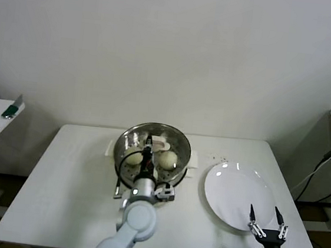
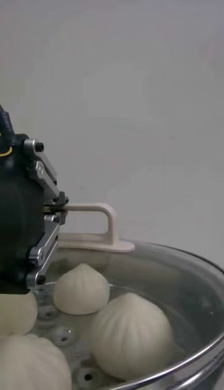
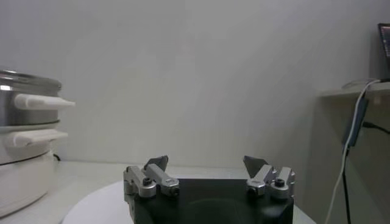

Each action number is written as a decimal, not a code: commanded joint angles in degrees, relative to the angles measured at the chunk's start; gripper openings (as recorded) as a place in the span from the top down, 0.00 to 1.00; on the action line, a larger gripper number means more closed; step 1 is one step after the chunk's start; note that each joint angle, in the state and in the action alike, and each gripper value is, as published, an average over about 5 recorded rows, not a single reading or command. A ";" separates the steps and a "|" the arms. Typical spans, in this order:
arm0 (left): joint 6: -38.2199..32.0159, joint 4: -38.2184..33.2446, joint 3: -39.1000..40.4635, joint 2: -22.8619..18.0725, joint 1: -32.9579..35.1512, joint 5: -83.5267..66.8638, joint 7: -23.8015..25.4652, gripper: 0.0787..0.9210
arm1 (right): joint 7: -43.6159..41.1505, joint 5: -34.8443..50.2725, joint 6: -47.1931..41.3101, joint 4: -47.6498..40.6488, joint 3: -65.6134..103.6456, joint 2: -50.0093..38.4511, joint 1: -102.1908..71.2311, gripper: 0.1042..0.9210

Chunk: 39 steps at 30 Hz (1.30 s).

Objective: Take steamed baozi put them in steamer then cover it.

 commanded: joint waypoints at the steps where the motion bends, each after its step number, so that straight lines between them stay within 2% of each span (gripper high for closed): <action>1: -0.04 1.33 0.16 -0.42 -0.33 1.04 -0.18 0.94 | 0.20 0.20 0.54 -0.15 0.11 -0.03 -0.08 0.12; 20: -1.47 -0.49 -0.07 0.96 0.36 -0.29 1.26 0.92 | -0.49 -0.13 0.66 -0.22 -0.21 0.25 -0.11 0.12; 23: -1.83 -2.52 0.31 1.60 0.54 -1.91 2.03 0.86 | -0.64 -0.24 0.46 -0.24 -0.30 0.27 -0.01 0.12; 33: -0.36 -14.40 1.00 6.20 3.39 -11.31 4.19 0.51 | -1.94 0.00 -2.45 0.25 -0.76 0.59 0.15 0.12; 36: -0.55 -18.17 -0.79 8.09 6.21 -14.38 2.62 0.40 | -0.65 1.79 -2.65 0.94 -1.34 0.83 -0.26 0.12; 39: -2.66 -22.27 -4.56 9.91 9.85 -22.66 -2.34 0.30 | 0.23 3.38 -2.82 2.73 -1.91 0.93 -1.02 0.12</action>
